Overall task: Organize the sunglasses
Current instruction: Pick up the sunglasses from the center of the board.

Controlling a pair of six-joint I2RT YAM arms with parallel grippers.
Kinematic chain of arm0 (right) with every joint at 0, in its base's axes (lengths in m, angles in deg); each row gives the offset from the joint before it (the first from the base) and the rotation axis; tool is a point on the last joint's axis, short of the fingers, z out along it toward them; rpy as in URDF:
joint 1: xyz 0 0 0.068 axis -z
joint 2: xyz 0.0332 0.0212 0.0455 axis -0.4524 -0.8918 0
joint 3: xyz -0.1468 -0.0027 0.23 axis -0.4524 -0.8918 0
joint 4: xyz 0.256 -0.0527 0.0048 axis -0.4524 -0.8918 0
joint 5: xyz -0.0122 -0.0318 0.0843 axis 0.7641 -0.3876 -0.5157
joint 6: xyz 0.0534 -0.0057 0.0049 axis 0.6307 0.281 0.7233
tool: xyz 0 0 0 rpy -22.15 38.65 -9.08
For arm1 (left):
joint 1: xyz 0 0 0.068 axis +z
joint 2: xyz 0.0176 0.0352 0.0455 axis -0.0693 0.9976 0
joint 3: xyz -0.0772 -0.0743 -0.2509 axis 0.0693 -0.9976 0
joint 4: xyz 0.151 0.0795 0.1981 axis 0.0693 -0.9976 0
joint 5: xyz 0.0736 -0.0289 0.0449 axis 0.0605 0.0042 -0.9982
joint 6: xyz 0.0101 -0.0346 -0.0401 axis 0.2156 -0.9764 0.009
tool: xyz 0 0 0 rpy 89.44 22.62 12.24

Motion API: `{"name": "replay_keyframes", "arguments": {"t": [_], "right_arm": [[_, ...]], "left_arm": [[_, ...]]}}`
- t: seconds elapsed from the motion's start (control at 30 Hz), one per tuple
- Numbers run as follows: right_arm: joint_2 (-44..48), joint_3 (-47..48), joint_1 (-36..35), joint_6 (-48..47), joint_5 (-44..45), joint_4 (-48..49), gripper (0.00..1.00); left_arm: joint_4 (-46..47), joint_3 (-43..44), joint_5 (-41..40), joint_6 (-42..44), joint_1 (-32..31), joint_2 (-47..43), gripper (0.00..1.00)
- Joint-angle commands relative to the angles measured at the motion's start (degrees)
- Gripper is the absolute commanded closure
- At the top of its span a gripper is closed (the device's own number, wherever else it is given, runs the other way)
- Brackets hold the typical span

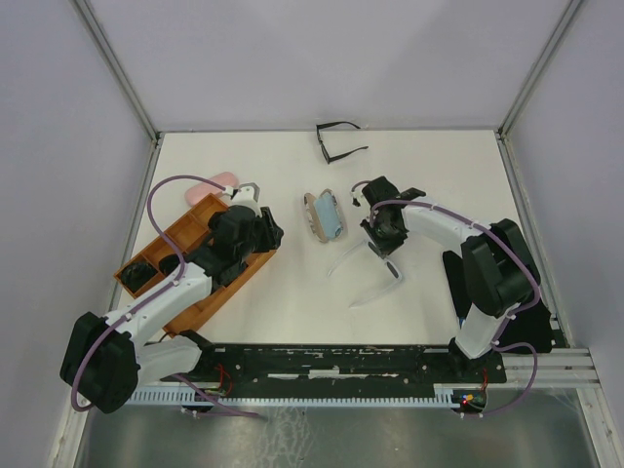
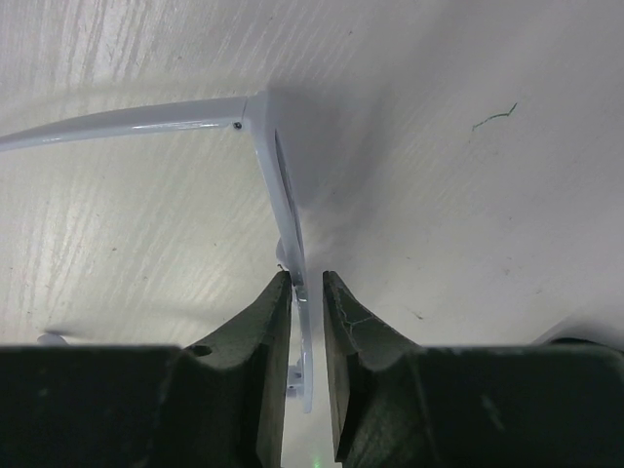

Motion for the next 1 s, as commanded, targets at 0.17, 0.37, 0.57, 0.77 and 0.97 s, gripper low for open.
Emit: {"name": "replay_keyframes", "arguments": {"t": [0.17,0.37,0.57,0.77,0.97], "right_arm": [[-0.43,1.86,0.26,-0.85,0.75,-1.16,0.72],[-1.03,1.92,0.31,-0.85,0.66,-1.27,0.73],[-1.44,1.98,0.24,-0.87,0.19,-0.90,0.75],[-1.40,2.03,0.31,-0.90,-0.61,-0.38,0.79],[0.09,1.27,0.30,-1.12,-0.28,-0.29,0.88]], "left_arm": [[0.64,2.80,-0.55,-2.01,0.31,-0.02,0.53],[0.73,2.69,-0.56,-2.03,0.31,-0.02,0.53],[0.54,2.72,-0.65,-2.03,0.27,-0.14,0.53],[0.46,2.72,-0.79,-1.94,0.26,-0.22,0.53],[0.28,2.88,-0.74,-1.90,0.29,-0.36,0.53]]}}
